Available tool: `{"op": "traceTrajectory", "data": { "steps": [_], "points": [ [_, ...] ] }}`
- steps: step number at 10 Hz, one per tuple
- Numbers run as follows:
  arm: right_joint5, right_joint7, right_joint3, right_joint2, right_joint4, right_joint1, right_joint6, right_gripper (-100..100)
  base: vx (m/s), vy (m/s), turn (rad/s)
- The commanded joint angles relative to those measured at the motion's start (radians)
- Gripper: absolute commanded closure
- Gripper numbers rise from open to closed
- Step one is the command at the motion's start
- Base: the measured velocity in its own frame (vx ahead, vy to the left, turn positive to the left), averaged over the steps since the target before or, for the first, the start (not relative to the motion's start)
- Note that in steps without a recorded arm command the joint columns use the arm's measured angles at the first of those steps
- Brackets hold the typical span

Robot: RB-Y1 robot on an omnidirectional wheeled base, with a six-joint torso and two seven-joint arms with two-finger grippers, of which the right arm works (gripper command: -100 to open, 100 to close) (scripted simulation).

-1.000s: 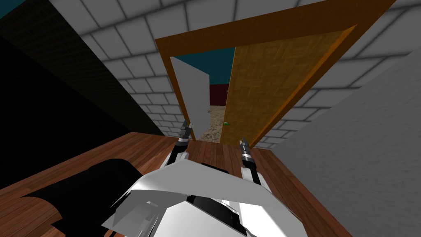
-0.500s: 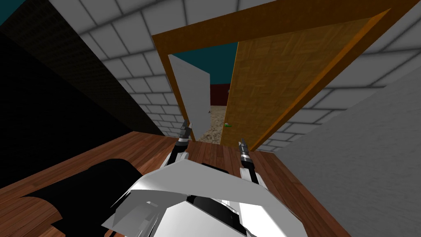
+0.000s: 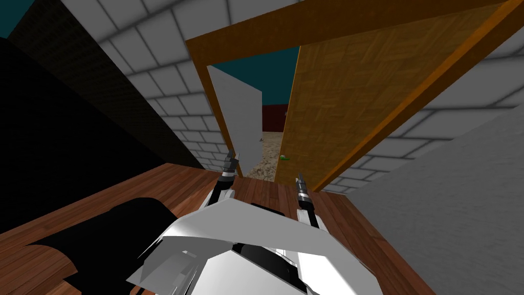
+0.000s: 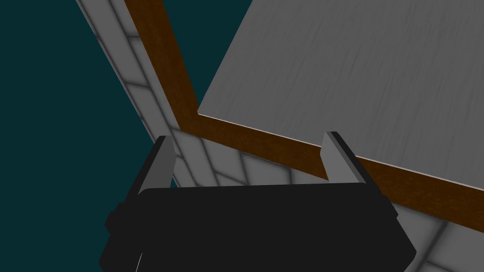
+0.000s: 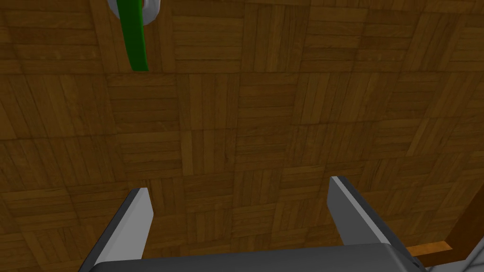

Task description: Push the door open

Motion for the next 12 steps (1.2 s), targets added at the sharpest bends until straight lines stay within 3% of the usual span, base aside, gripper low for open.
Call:
{"op": "traceTrajectory", "data": {
  "steps": [1, 5, 12],
  "points": [
    [-0.001, 0.006, 0.000, 0.009, 0.046, -0.014, -0.010, -100, 0.131, -0.025, 0.069],
    [-0.004, 0.014, -0.002, 0.021, 0.117, -0.038, -0.026, -100, 0.107, -0.021, 0.035],
    [-0.010, 0.034, -0.005, 0.074, 0.308, -0.102, -0.069, -100, 0.139, -0.027, 0.051]
  ]
}}
